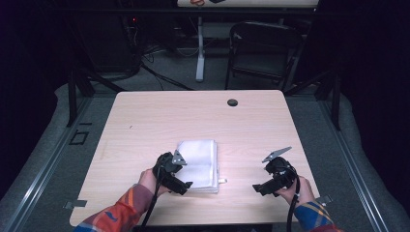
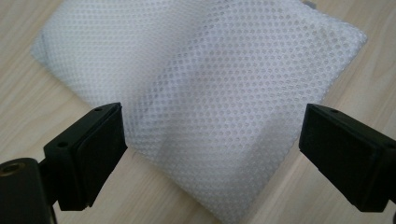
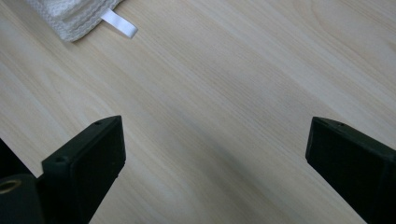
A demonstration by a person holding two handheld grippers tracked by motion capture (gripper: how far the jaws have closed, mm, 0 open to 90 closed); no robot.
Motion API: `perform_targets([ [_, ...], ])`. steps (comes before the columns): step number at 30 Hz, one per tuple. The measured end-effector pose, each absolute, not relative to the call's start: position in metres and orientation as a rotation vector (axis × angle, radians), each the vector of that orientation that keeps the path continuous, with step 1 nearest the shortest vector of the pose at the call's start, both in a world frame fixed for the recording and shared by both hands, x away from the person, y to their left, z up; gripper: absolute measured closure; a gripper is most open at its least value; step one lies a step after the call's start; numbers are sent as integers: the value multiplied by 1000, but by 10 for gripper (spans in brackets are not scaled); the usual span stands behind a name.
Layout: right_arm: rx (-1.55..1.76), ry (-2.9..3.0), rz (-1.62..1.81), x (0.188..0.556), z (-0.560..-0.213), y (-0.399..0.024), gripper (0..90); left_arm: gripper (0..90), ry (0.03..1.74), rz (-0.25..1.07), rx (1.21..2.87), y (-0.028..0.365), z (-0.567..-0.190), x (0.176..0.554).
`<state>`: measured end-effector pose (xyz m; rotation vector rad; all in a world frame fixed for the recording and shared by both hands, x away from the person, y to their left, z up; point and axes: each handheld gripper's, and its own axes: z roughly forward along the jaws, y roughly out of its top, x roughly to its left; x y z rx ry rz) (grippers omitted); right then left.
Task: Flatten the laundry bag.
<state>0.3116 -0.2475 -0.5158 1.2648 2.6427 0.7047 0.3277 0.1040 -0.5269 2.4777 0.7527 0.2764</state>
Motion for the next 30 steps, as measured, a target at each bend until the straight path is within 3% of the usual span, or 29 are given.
perform_targets([
  [22, 1229, 2705, 662, 311, -519, -240, 108, 241, 621, 294, 2631, 62, -549, 324],
  [30, 1229, 2720, 669, 311, -521, -237, 113, 233, 617, 312, 2653, 59, -551, 321],
])
